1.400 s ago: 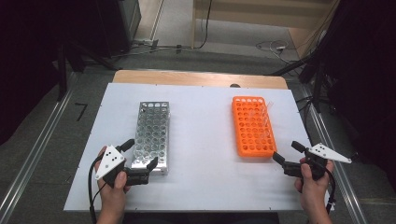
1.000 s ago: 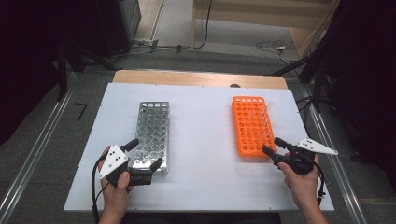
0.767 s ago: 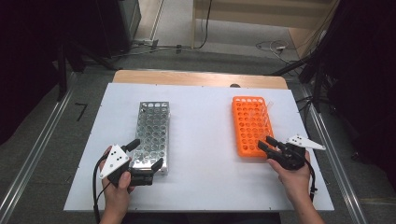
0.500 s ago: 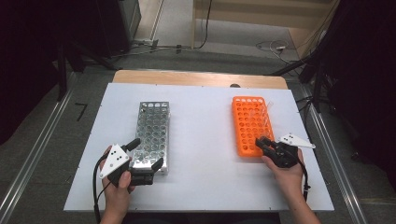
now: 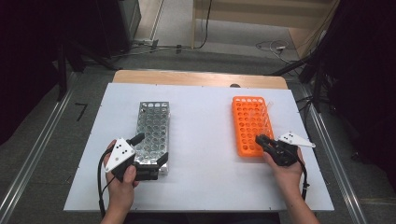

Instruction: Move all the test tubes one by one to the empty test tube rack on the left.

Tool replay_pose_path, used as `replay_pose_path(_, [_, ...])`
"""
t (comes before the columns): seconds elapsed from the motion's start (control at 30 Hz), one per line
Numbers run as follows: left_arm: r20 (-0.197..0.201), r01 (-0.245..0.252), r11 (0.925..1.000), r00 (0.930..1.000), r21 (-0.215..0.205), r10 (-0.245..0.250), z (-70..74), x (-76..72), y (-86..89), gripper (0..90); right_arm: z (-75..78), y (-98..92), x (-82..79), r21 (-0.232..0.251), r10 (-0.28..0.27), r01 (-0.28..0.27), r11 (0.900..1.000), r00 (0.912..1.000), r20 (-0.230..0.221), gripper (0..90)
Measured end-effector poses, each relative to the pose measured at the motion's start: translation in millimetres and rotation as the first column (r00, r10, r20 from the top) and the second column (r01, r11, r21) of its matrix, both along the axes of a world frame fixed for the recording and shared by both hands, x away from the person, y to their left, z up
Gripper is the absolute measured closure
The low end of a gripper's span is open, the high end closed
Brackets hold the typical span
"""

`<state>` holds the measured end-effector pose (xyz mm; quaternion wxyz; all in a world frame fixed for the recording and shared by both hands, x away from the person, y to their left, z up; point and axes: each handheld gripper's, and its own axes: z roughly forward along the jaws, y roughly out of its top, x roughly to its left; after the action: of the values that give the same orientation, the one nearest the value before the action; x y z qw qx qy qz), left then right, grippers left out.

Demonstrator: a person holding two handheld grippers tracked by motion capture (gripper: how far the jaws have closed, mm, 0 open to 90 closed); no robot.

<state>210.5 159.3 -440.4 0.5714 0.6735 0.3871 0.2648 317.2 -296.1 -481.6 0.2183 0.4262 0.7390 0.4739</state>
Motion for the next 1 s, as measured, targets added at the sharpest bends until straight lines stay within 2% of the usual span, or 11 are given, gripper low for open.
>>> replay_pose_path(0.1, [-0.004, 0.0, 1.0, 1.0, -0.001, 0.0, 2.0, 3.1, -2.8, 0.0, 9.7, -0.6, -1.9, -0.005, 0.002, -0.002, 1.0, 0.9998, 0.019, 74.4])
replay_pose_path(0.23, [-0.008, 0.008, 0.9999, 0.9999, -0.012, -0.008, 4.7, 6.9, -7.2, 0.0, 20.0, -1.3, -4.8, 0.018, -0.004, 0.003, 1.0, 0.9998, 0.017, 74.4])
replay_pose_path(0.3, [-0.003, 0.018, 0.9998, 0.9998, 0.002, -0.018, 6.7, 8.8, -11.1, 0.0, 24.2, 0.2, -6.5, 0.022, 0.003, -0.003, 1.0, 0.9999, 0.016, 74.4])
replay_pose_path(0.53, [0.023, 0.056, 0.9983, 0.9981, 0.013, -0.056, 17.9, 20.8, -26.6, 0.0, 42.2, 16.2, -11.6, 0.003, 0.067, -0.067, 0.998, 0.9976, 0.019, 74.3])
replay_pose_path(0.67, [0.028, 0.079, 0.9967, 0.9964, 0.02, -0.08, 22.6, 27.7, -34.4, 0.0, 51.9, 27.3, -11.1, 0.018, 0.104, -0.104, 0.994, 0.9944, 0.019, 74.3])
replay_pose_path(0.87, [0.005, 0.152, 0.9882, 0.9884, 0.019, -0.152, 24.7, 31.0, -49.6, 0.0, 60.2, 51.6, -19.8, 0.018, 0.192, -0.192, 0.981, 0.9813, 0.019, 74.2])
replay_pose_path(1.0, [-0.046, 0.205, 0.9787, 0.9777, -0.002, -0.205, 25.3, 29.9, -58.7, 3.6, 61.5, 69.1, -28.0, -0.009, 0.249, -0.248, 0.969, 0.9685, 0.016, 74.2])
